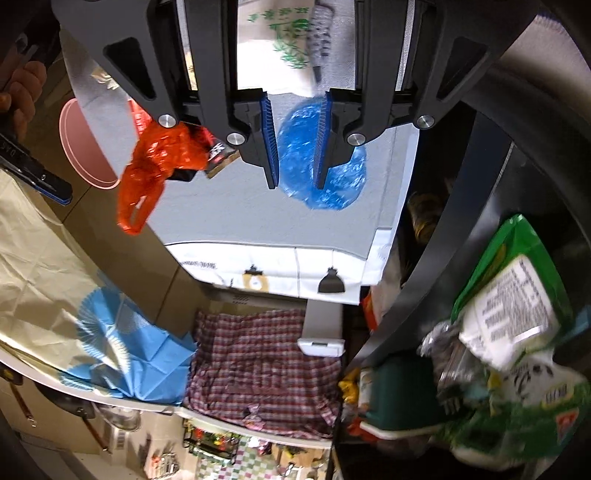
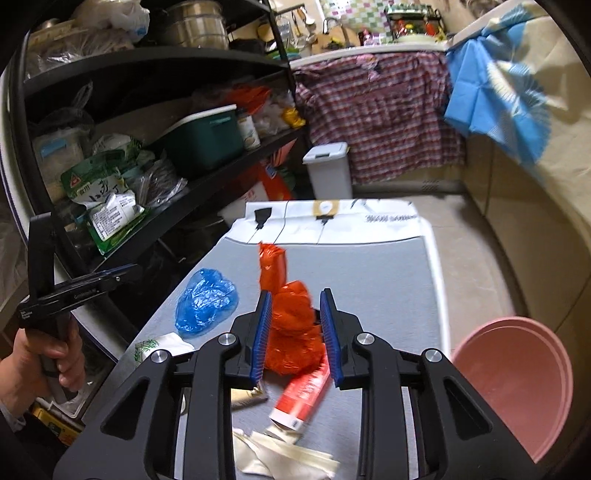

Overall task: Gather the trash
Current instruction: 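Grasp the red plastic bag with the right gripper while the left gripper grasps the blue bag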

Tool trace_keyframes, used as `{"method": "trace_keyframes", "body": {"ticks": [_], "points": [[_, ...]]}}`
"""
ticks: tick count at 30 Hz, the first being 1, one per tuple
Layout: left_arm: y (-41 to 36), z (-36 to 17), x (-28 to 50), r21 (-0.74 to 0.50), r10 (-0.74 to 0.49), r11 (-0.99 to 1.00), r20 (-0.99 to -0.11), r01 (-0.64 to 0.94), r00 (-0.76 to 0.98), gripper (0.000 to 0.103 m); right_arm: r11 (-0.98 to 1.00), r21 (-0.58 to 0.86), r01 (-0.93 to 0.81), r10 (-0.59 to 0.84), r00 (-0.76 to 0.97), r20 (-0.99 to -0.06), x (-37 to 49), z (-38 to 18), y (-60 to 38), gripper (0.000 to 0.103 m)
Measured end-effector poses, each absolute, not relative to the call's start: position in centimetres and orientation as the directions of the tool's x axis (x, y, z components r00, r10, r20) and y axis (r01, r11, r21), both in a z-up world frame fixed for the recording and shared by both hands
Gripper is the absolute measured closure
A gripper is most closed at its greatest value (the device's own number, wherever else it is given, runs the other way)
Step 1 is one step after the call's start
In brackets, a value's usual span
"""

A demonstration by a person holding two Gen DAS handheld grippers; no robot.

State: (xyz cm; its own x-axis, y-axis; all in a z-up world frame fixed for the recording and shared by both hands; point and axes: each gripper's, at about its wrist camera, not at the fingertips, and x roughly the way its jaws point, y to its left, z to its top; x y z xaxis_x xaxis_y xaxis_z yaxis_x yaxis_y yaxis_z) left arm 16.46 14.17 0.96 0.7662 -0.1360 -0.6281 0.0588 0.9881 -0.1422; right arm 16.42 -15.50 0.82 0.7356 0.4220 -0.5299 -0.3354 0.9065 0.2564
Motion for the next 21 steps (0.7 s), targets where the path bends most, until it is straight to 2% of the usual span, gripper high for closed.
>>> {"method": "trace_keyframes", "body": {"ticks": [3,5,7,8,17,19,21], "points": [[14.6,-0.2,17.2,-0.150,-0.141,0.987,-0.651,0.055,0.746,0.084,0.896,0.264,-0.358,0.445,0.710,-0.547,17.5,-0.4,-14.2,0.073],[14.6,-0.9,17.7,-0.147,-0.142,0.987,-0.663,0.058,0.735,0.084,0.896,0.255,-0.365,0.444,0.704,-0.554,18.1,-1.0,-13.6,0.069],[14.6,-1.5,18.2,-0.150,-0.143,0.987,-0.674,0.056,0.725,0.084,0.898,0.259,-0.356,0.440,0.698,-0.565,18.9,-1.6,-13.2,0.053],[14.7,-1.8,18.5,-0.155,-0.146,0.986,-0.678,0.054,0.720,0.084,0.897,0.264,-0.355,0.442,0.695,-0.567,19.2,-1.8,-13.0,0.051],[14.7,-3.7,20.8,-0.167,-0.149,0.985,-0.715,0.040,0.683,0.083,0.895,0.244,-0.374,0.443,0.675,-0.591,20.3,-3.0,-12.0,0.050],[14.8,-4.1,21.2,-0.173,-0.151,0.984,-0.723,0.035,0.674,0.077,0.897,0.233,-0.376,0.437,0.672,-0.598,20.4,-3.3,-11.8,0.050],[14.9,-4.5,21.6,-0.171,-0.148,0.985,-0.733,0.030,0.664,0.063,0.899,0.226,-0.375,0.431,0.668,-0.606,20.6,-3.6,-11.6,0.050]]}}
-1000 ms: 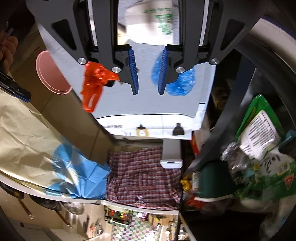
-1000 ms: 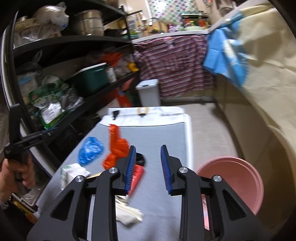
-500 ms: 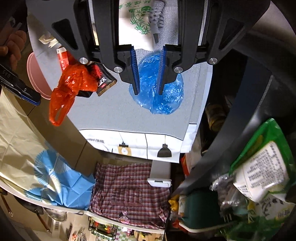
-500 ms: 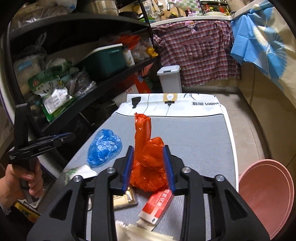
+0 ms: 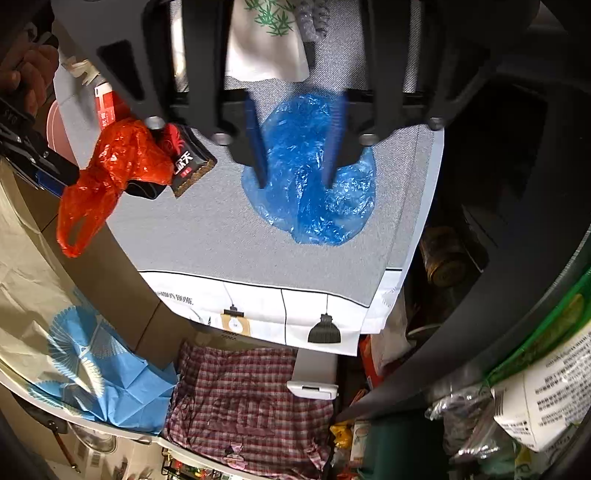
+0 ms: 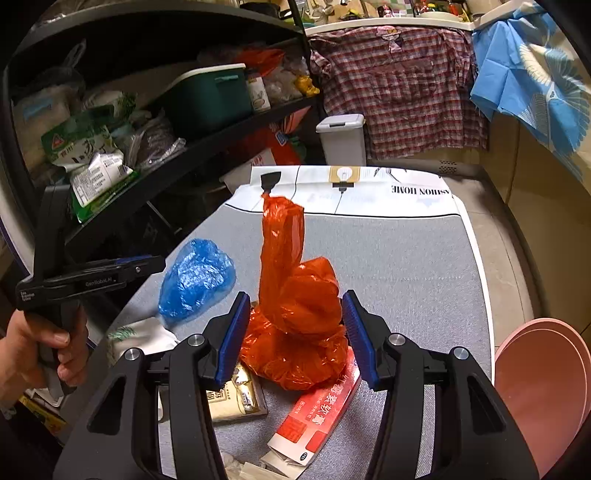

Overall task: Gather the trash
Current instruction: 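Grasp the red plastic bag with the right gripper while the left gripper grasps the blue bag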

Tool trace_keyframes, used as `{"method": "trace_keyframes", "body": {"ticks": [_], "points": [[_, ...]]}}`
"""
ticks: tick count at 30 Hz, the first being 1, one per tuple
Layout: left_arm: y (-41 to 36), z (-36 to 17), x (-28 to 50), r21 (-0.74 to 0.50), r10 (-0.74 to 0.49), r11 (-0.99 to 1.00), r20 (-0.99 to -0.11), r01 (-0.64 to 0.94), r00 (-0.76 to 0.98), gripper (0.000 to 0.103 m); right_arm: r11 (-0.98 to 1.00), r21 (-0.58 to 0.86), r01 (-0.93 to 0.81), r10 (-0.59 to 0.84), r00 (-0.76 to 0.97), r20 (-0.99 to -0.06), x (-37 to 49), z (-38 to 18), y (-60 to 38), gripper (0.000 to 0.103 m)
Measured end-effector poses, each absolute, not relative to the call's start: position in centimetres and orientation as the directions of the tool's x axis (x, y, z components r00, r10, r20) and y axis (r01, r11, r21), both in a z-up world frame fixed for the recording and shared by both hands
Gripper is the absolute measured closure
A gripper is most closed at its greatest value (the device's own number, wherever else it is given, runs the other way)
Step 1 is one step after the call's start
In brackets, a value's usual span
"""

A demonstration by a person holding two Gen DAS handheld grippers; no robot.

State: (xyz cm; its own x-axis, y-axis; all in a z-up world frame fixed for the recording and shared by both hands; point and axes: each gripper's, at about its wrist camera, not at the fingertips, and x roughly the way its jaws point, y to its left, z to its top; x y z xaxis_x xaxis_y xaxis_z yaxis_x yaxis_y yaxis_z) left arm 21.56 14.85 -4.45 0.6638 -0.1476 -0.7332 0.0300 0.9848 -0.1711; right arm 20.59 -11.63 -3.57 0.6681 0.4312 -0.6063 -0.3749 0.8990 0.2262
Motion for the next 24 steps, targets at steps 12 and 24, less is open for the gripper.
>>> {"method": "trace_keyframes", "body": {"ticks": [12,24], "points": [[14.6,-7.1,23.2,-0.133,-0.115,0.991,-0.805,0.012,0.582,0.063,0.908,0.201,-0.368,0.405,0.646,-0.647,21.1,-5.1,-11.1,0.056],[13.1,-6.7,23.8,-0.116,-0.108,0.993,-0.818,0.022,0.565,0.103,0.905,0.167,-0.391,0.401,0.653,-0.642,20.4,-4.8,-10.9,0.071]]}}
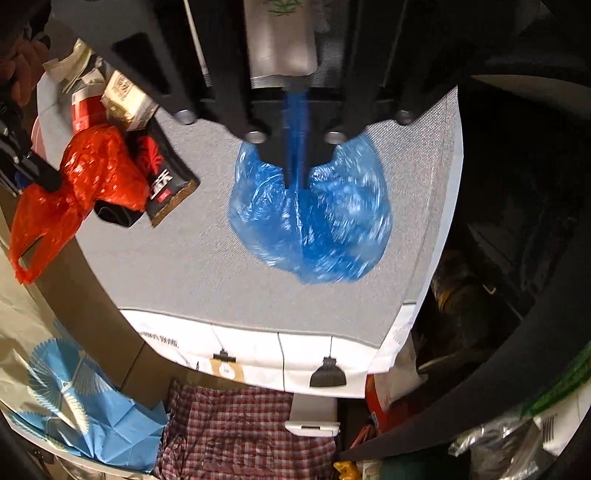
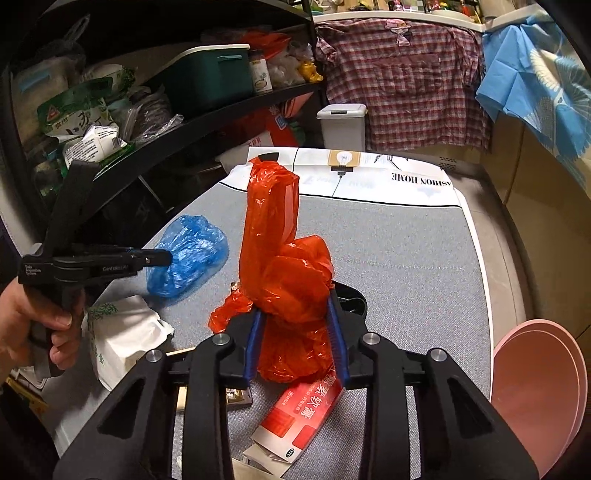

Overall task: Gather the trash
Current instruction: 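Grasp the red plastic bag with the right gripper while the left gripper grasps the blue bag, then carry the red bag over the pink bucket with the right gripper while the left carries the blue bag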

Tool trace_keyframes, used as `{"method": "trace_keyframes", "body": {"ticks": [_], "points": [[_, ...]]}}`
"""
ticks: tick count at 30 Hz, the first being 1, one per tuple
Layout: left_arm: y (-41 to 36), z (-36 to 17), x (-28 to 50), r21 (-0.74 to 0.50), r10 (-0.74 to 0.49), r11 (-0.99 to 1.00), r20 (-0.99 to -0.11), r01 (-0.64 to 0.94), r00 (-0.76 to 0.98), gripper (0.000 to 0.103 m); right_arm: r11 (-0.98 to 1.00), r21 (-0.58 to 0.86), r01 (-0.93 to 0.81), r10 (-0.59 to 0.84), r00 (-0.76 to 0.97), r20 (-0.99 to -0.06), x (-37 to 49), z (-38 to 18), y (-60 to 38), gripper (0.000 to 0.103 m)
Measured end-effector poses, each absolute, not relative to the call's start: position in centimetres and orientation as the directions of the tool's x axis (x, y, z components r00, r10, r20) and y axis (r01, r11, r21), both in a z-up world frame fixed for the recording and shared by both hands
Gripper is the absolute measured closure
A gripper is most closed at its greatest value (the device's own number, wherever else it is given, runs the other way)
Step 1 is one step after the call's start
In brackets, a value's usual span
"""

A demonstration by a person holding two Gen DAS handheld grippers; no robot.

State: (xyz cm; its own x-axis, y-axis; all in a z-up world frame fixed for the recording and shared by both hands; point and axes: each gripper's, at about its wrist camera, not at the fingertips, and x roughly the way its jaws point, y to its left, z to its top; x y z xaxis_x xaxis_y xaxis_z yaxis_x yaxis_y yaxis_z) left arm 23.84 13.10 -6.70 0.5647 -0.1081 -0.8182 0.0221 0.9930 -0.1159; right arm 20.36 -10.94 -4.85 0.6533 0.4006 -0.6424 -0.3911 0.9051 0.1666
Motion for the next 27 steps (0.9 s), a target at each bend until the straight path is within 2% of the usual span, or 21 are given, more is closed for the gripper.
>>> {"method": "trace_keyframes", "body": {"ticks": [27], "points": [[10.5,2.0,16.8,-0.150,-0.148,0.987,-0.667,0.063,0.730,0.103,0.926,0.140,-0.351,0.368,0.754,-0.544,14.6,0.9,-13.9,0.073]]}}
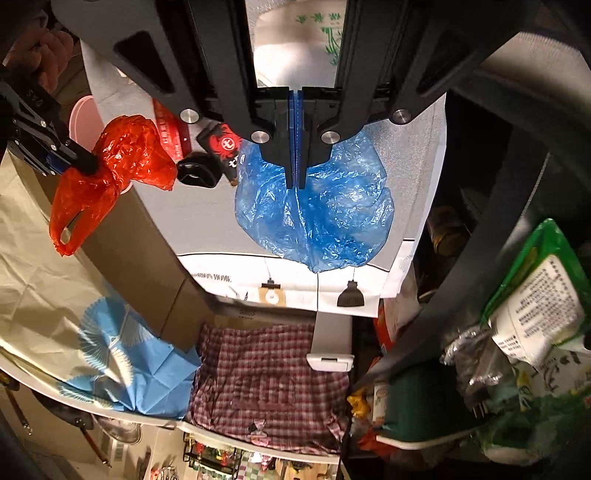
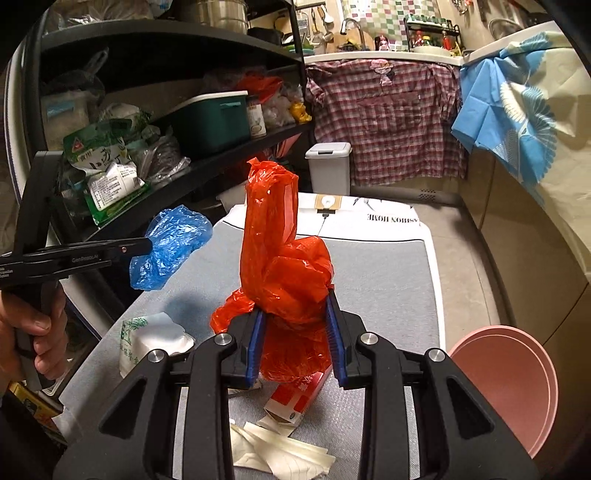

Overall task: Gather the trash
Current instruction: 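Carry the red bag over the pink bucket with the right gripper while the left carries the blue bag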

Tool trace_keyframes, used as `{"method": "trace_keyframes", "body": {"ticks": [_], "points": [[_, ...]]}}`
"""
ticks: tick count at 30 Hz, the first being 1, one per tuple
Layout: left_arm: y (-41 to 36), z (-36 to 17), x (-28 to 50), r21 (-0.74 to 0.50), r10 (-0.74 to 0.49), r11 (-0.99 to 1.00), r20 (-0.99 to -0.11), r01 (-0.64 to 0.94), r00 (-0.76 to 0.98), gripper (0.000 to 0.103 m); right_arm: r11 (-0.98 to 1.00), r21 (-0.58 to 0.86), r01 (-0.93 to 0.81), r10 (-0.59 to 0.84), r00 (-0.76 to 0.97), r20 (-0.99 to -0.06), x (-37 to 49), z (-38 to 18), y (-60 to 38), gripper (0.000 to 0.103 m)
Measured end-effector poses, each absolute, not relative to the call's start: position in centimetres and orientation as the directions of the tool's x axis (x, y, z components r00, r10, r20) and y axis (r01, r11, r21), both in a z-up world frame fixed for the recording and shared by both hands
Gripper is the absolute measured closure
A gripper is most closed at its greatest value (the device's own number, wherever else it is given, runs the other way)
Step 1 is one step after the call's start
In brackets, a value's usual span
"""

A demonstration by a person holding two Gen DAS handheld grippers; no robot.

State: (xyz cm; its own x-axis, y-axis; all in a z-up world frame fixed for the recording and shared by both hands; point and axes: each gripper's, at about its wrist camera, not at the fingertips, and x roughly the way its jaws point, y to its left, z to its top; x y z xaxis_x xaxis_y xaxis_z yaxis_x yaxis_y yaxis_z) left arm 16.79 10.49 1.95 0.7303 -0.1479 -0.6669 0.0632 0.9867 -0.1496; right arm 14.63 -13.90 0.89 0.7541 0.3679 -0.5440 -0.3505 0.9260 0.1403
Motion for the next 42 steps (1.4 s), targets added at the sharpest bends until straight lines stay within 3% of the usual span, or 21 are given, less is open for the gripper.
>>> {"method": "trace_keyframes", "body": {"ticks": [24,42], "points": [[5.9,6.2,12.7,-0.168,-0.222,0.974,-0.576,0.152,0.787,0.103,0.962,0.139,-0.235,0.272,0.836,-0.477,10.3,7.8,-24.7,0.073],[1.1,5.0,13.2,-0.156,-0.269,0.963,-0.590,0.220,0.761,0.103,0.977,0.191,-0.094,0.181,0.842,-0.508,10.3,4.1,-31.1,0.072]]}}
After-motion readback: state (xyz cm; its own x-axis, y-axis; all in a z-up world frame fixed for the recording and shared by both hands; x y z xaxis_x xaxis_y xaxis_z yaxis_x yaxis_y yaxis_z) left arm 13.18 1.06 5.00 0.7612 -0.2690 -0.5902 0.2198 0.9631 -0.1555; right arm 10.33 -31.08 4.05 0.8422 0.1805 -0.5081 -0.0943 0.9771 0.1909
